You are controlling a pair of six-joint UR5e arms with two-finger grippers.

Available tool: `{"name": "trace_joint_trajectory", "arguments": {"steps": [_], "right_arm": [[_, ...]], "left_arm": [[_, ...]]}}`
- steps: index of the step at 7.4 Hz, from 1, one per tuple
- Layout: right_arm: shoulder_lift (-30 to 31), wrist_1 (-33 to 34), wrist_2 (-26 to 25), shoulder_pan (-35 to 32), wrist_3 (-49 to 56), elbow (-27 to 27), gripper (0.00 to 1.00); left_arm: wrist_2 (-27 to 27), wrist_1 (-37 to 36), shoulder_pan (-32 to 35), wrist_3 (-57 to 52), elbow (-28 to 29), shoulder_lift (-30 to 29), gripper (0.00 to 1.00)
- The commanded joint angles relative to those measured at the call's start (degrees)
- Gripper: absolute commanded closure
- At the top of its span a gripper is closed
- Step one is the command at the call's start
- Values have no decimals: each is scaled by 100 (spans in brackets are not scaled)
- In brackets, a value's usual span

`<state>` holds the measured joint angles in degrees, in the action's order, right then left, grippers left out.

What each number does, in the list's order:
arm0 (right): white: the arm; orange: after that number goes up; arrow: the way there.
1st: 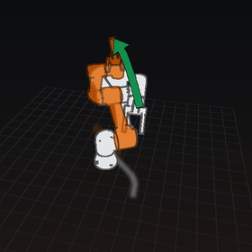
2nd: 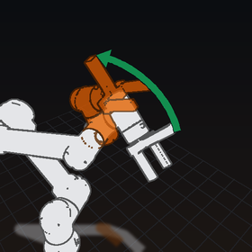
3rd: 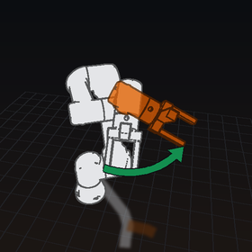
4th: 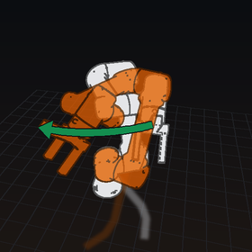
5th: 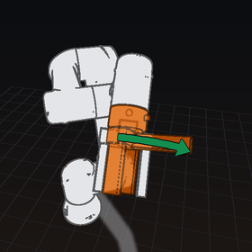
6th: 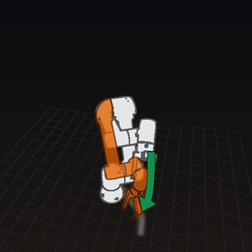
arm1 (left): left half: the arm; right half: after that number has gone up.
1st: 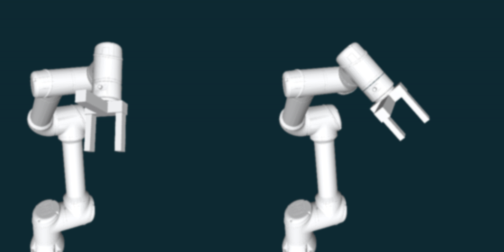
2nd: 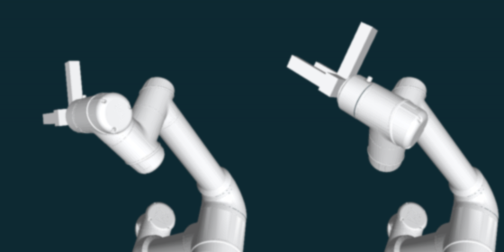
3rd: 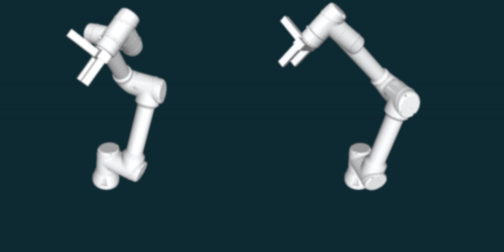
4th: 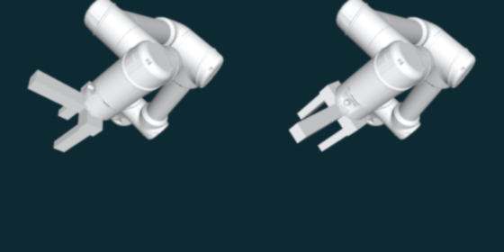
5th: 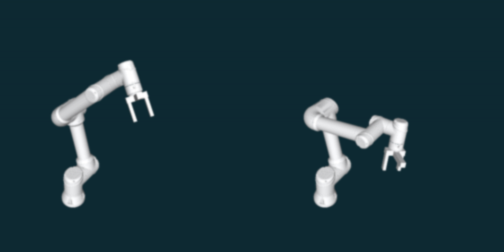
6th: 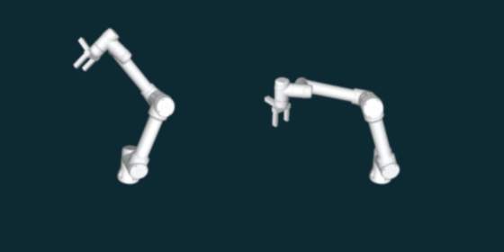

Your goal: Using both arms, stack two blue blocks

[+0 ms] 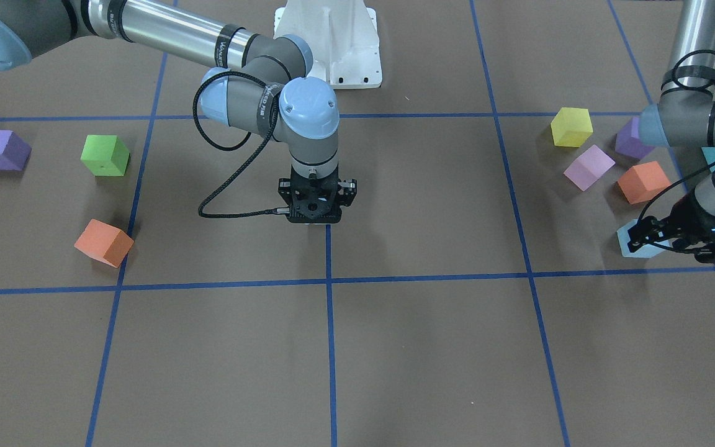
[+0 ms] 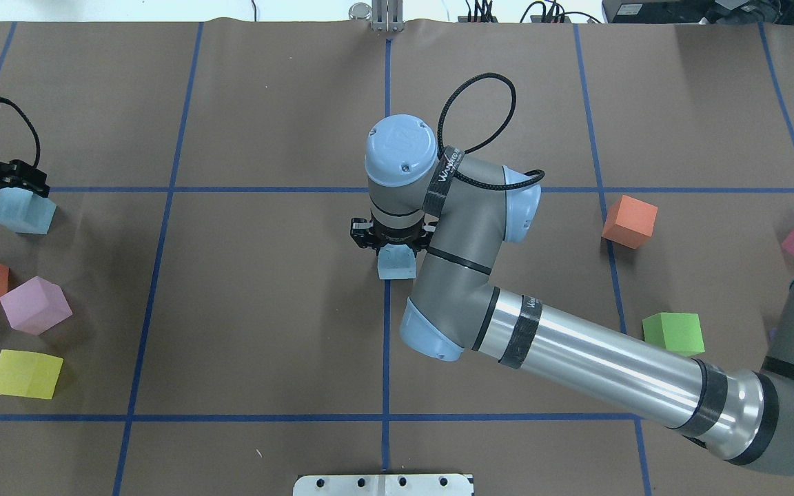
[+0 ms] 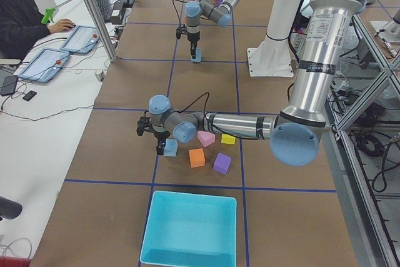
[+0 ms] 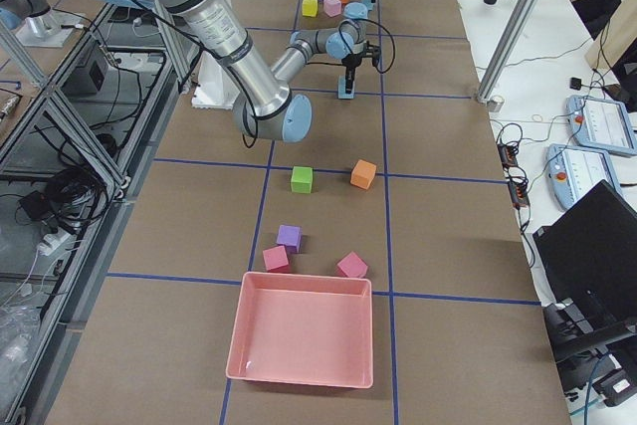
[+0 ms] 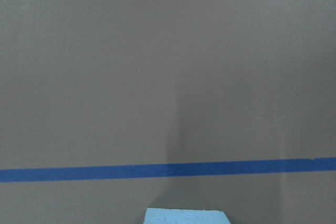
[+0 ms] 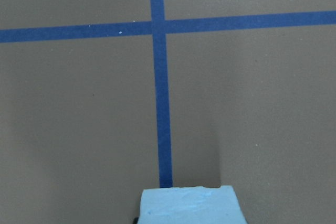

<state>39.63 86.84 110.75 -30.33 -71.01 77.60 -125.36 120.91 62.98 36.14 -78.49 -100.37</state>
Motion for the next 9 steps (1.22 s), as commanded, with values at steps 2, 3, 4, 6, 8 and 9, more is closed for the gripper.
{"name": "trace_joint_trajectory", "arguments": {"steps": [2, 3, 4, 6, 8, 9], "right_arm": [[-17, -35, -1, 1, -45, -8, 42], [-17, -53, -9, 1, -45, -8, 24], [-35, -79, -53, 1, -158, 0, 1], [-61, -88, -45, -8, -194, 18, 0], [-70, -45, 130, -200, -133, 228, 0], [-18, 8, 592, -532, -124, 412, 0]], "left_arm": [[12, 2, -58, -28, 18, 0, 2], [12, 2, -67, -29, 18, 0, 6], [12, 2, -76, -2, 52, 0, 20], [3, -6, -85, 7, 62, -35, 42], [-6, -6, -85, -37, 62, -61, 44], [-145, -59, -85, -29, -25, -105, 44]]}}
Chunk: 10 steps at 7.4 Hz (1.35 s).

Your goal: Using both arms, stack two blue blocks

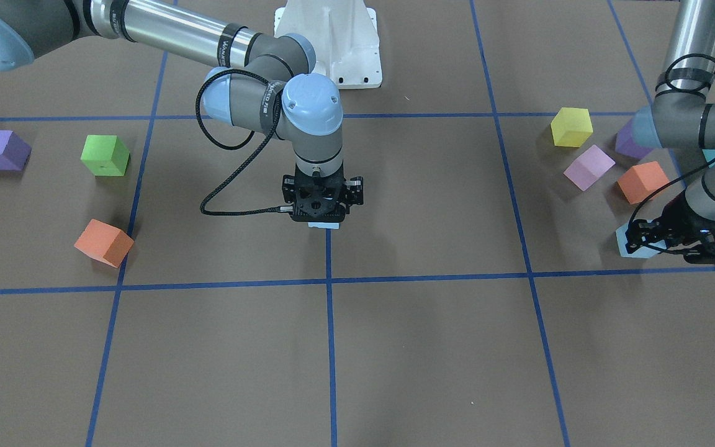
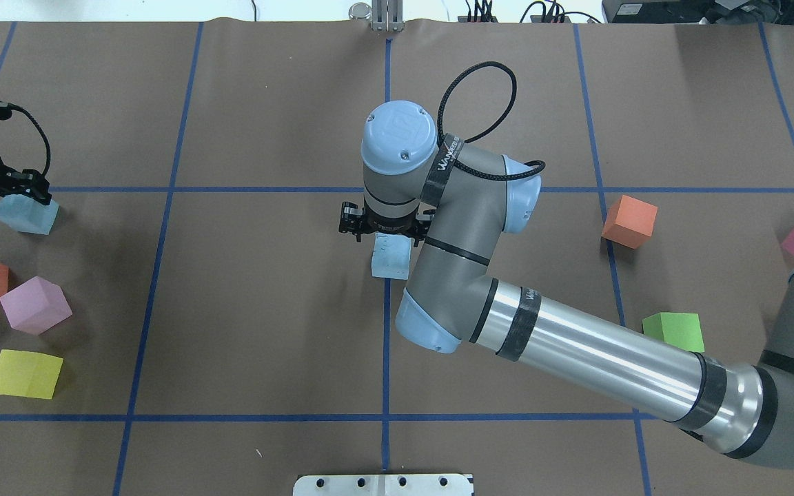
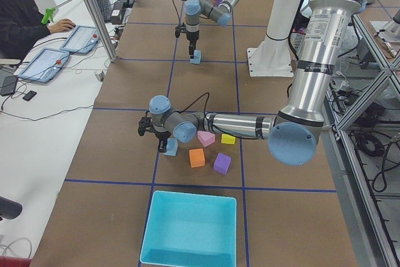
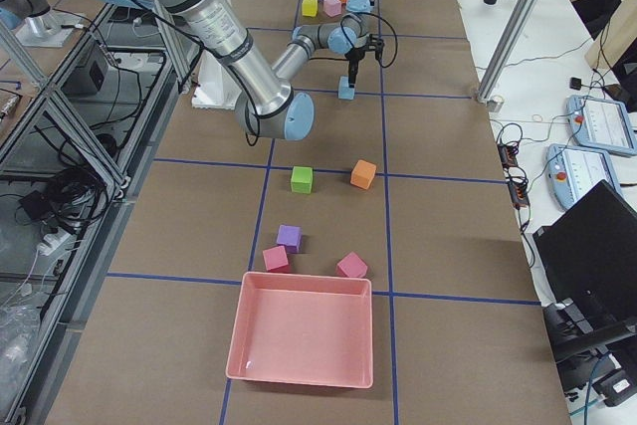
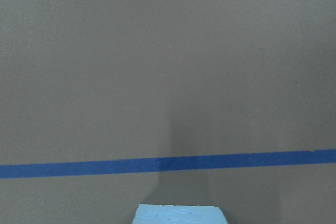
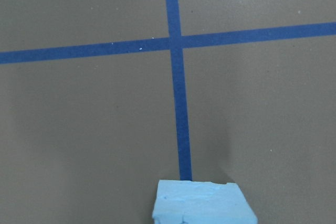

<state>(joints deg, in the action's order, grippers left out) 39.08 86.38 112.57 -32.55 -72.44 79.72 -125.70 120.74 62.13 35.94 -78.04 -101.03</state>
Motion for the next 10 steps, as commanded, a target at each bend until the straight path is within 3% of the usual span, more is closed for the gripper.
{"name": "trace_joint_trajectory", "arguments": {"steps": [1, 2, 3, 5, 6, 7, 10], "right_arm": [[299, 368, 684, -566, 185, 602, 0], [536, 623, 713, -690, 473, 988, 0], [782, 896, 861, -874, 807, 1332, 0], [1738, 1274, 1466, -1811, 1990, 2141, 0], [2004, 1459, 1704, -2313, 2789, 2179, 0], [2120, 1713, 1724, -2727, 3675, 2101, 0], [2401, 2085, 1751, -3905, 6033, 1356, 0]], "left_arm": [[-313, -190, 9, 44, -184, -144, 44], [-428, -392, 62, 36, -333, -189, 43], [-559, -1194, 97, 36, -709, -424, 43], [-500, -3808, 98, 280, -1946, -1475, 43], [-473, -4187, -268, 1161, -2256, -1925, 43], [-64, -4173, -872, 2127, -2329, -2225, 43], [782, -4173, -2229, 3768, -1920, -3349, 43]]}}
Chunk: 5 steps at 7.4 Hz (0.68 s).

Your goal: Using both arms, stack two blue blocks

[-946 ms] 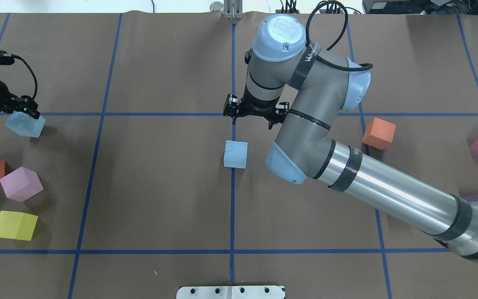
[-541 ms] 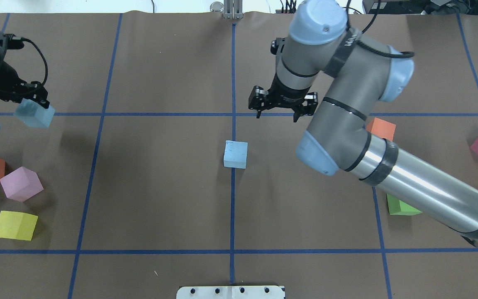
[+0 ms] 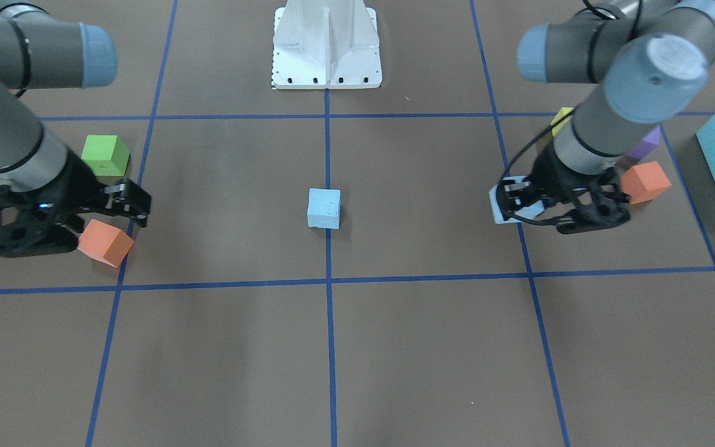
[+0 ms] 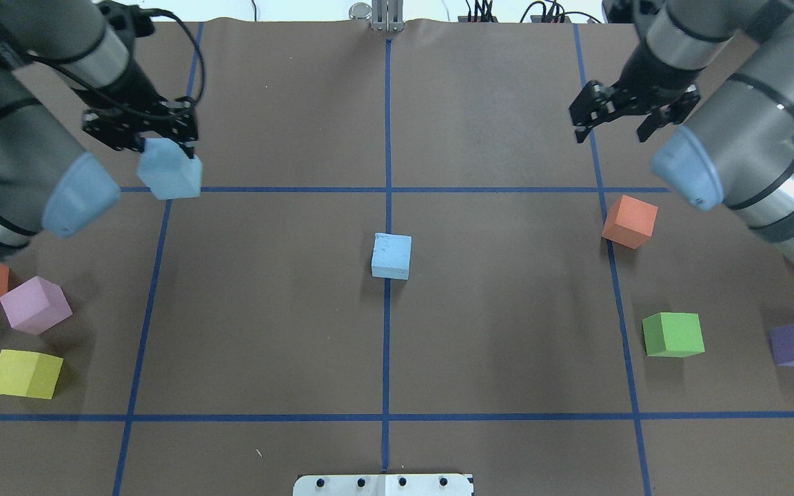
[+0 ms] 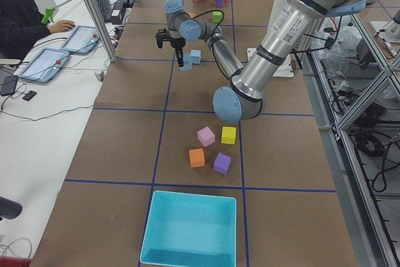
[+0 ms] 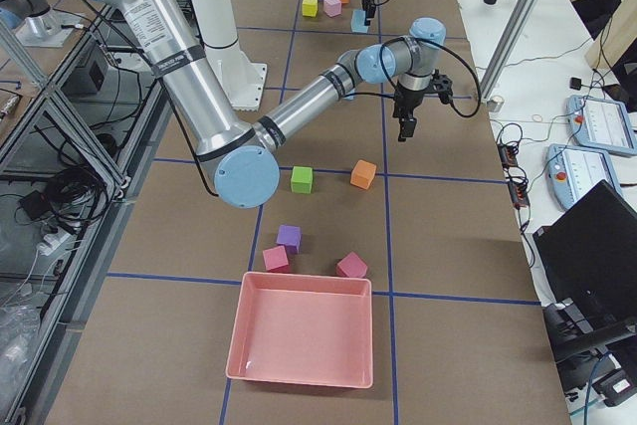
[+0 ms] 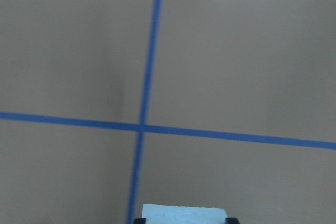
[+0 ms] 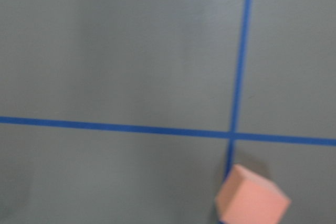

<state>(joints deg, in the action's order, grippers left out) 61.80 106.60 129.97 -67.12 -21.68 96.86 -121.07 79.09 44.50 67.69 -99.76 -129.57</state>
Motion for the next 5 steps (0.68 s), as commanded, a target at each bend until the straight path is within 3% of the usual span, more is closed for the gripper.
{"name": "trace_joint_trajectory", "arguments": {"steps": [1, 3, 5], "right_arm": [[174, 28, 20, -652, 1451, -665, 0], [201, -25, 81, -1012, 2086, -1202, 0], [192, -706, 108, -1285, 2491, -1991, 0]], "left_arm": [[555, 1, -764, 935, 577, -908, 43], [733, 18, -1047, 1141, 922, -1306, 43], [890, 315, -1162, 1307, 1544, -1711, 43]]}}
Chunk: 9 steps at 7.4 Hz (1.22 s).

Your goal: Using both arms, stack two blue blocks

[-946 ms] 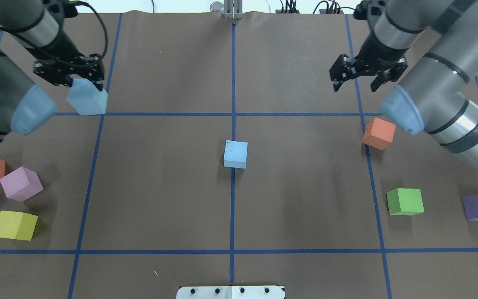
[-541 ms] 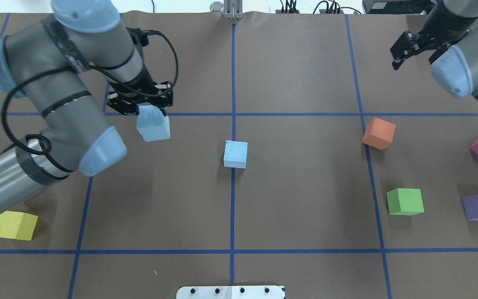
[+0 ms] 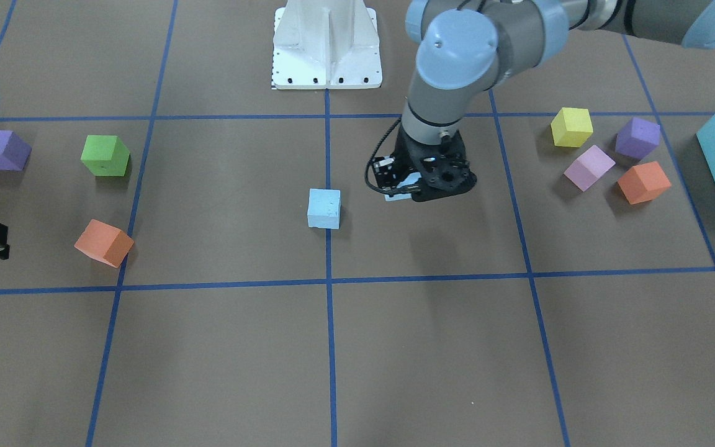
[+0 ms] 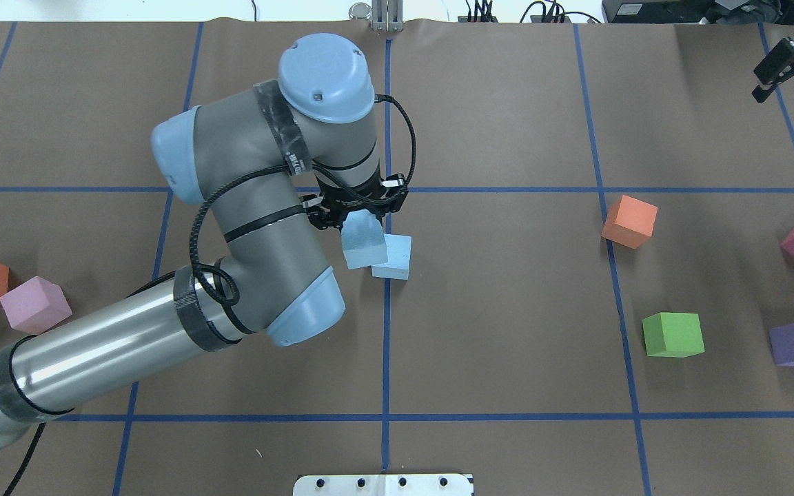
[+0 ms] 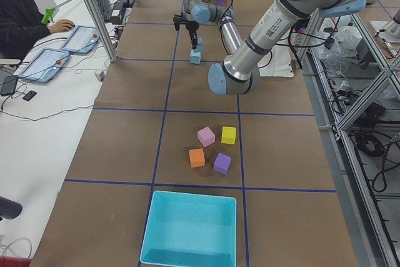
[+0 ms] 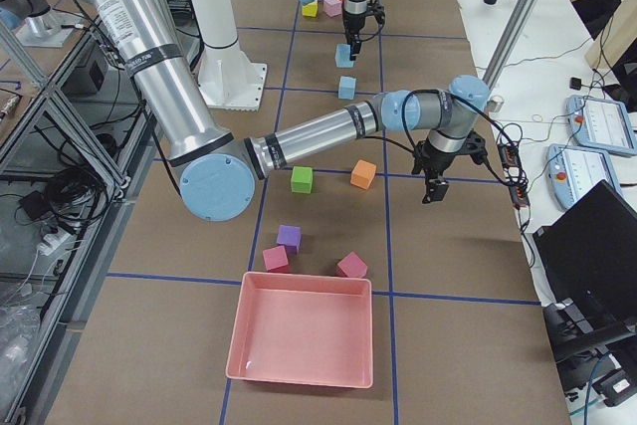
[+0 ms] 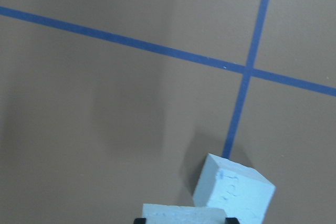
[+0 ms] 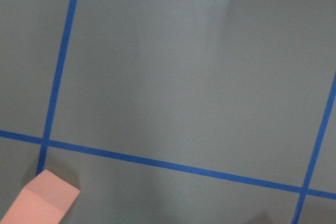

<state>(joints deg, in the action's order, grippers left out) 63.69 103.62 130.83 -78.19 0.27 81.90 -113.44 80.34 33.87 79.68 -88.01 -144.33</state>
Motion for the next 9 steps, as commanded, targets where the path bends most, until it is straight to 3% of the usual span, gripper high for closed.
{"name": "trace_joint_trajectory", "arguments": {"steps": [1, 9], "right_arm": [[21, -578, 65, -257, 402, -709, 0], [285, -668, 83, -425, 746, -772, 0]], "left_arm": [[250, 323, -152, 126, 486, -253, 43], [260, 781, -152, -322, 970, -280, 43]]}}
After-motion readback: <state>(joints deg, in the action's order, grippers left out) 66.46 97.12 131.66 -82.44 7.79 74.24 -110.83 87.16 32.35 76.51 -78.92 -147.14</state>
